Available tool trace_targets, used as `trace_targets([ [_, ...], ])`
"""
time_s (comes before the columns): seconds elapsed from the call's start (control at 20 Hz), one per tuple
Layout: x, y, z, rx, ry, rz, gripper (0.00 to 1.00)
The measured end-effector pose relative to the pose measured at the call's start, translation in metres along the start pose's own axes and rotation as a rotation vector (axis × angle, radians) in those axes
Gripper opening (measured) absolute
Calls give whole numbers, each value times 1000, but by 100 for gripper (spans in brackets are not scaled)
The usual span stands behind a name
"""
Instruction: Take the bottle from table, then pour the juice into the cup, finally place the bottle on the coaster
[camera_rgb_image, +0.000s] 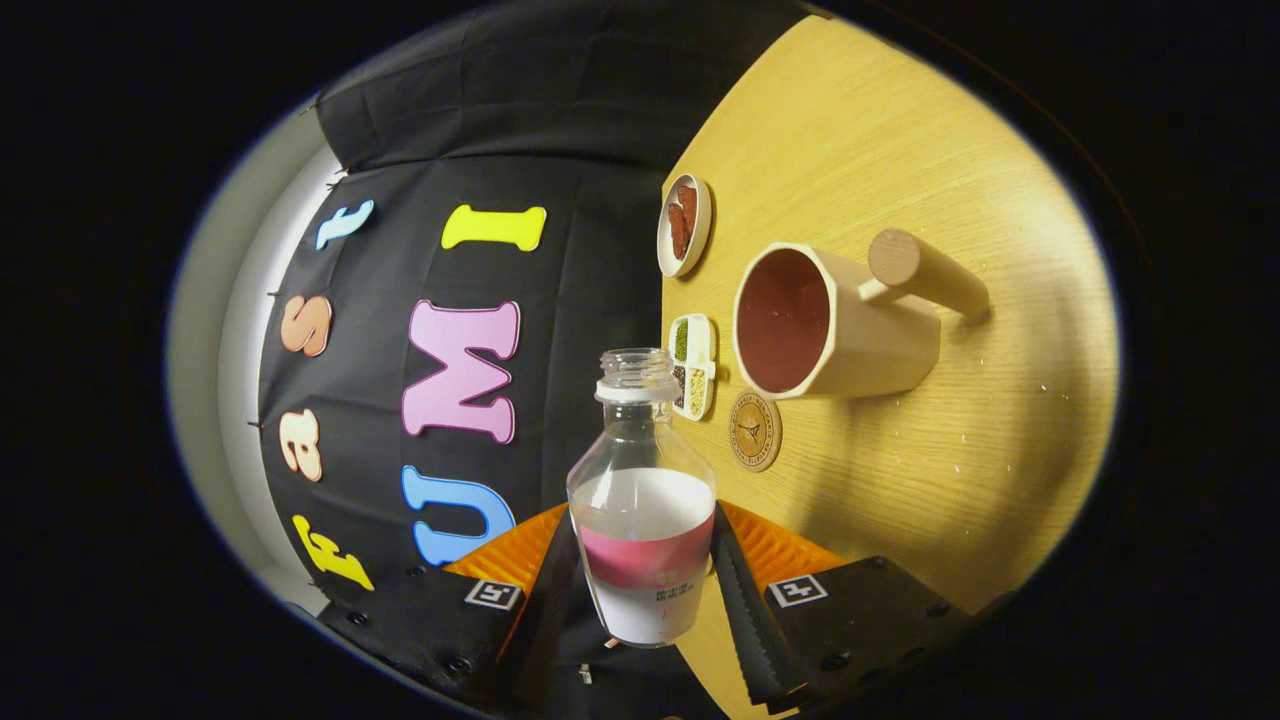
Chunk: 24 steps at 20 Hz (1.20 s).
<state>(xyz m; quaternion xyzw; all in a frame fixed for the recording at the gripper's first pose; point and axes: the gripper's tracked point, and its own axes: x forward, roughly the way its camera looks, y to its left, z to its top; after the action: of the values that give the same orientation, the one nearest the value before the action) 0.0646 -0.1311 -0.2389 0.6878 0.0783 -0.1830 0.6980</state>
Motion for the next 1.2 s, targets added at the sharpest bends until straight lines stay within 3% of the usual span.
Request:
trace_targets([
  [0.55,7,4,9,198,-70,26,74],
  [1.2,17,3,5,304,-96,17,74],
])
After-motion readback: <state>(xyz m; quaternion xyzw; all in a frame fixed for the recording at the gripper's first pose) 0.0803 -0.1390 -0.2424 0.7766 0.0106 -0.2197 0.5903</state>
